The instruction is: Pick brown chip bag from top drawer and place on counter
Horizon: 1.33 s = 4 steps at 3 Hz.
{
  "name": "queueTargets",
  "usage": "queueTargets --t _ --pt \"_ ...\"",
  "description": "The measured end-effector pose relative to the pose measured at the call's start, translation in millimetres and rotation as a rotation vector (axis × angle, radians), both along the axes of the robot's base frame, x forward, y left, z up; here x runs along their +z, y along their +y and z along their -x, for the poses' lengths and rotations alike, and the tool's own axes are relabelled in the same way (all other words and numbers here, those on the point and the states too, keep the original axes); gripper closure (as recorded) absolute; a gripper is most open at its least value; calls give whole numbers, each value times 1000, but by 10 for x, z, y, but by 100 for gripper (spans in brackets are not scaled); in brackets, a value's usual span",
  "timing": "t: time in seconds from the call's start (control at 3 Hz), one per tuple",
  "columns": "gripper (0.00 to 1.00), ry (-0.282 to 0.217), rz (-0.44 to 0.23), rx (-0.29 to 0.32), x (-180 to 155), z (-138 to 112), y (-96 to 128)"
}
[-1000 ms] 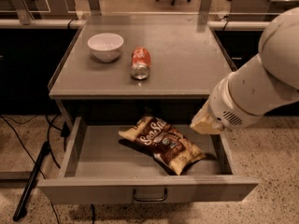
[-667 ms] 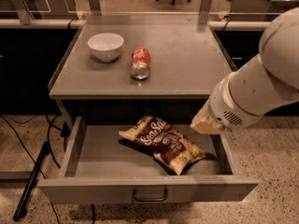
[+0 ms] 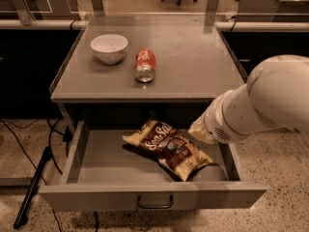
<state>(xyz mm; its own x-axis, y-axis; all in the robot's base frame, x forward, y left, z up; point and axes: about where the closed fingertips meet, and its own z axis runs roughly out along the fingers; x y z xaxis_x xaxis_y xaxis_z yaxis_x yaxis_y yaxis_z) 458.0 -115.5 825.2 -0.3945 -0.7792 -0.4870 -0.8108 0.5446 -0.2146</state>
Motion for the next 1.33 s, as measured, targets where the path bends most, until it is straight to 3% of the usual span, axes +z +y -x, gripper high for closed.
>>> queueTargets --t 0.33,1.33 --pt "97 -2 -15 6 -264 -150 223" --pt "26 40 -40 33 -758 -380 625"
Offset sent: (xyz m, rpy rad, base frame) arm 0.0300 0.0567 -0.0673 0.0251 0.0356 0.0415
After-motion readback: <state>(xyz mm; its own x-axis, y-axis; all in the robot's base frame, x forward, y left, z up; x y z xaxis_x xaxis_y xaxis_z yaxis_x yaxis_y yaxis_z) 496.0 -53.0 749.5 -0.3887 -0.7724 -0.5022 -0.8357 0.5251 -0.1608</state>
